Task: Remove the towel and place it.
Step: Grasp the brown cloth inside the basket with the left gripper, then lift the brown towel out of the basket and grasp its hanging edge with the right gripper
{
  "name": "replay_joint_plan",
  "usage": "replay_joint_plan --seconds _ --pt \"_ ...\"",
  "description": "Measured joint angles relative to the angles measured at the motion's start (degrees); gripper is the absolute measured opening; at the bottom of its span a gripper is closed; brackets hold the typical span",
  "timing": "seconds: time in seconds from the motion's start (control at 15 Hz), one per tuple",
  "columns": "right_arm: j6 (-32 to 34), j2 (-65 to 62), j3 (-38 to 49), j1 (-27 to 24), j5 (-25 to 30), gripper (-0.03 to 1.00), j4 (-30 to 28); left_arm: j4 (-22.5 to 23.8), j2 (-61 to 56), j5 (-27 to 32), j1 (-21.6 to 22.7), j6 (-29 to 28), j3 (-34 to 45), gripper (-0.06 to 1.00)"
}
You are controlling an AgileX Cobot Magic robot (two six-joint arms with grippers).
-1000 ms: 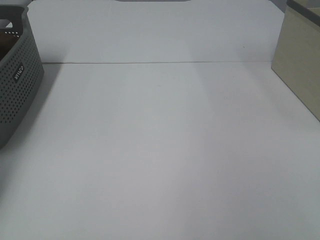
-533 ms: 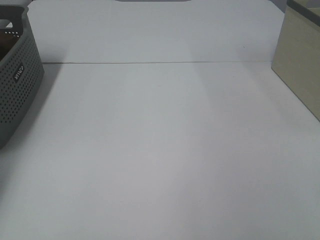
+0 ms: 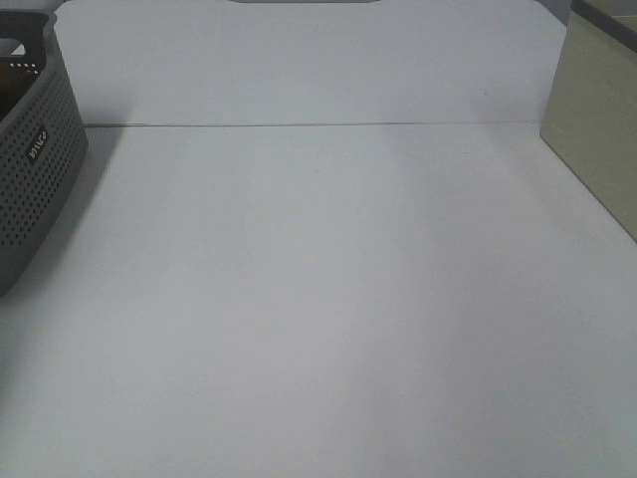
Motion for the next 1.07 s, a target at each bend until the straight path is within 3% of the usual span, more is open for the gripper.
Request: replay_joint_plan --seconds 0.4,0.87,1.0,1.07 --pt "0.0 0.0 0.0 0.0 0.0 0.81 0.0 -0.57 -13.52 2.41 -3.5 -7.16 0.0 0.0" --pt "0.0 0.0 0.0 0.0 0.0 0.81 0.0 -1.2 -25.04 2.98 -14.84 -10.08 -0.11 0.0" --pt "0.0 0.0 0.0 0.0 0.0 0.81 0.0 -1.09 -27.44 3.44 -20.68 -11.17 -3.27 0.0" --pt "0.0 0.0 0.0 0.0 0.0 0.81 0.0 -1.09 -27.44 3.44 -20.68 -11.17 -3.27 0.0"
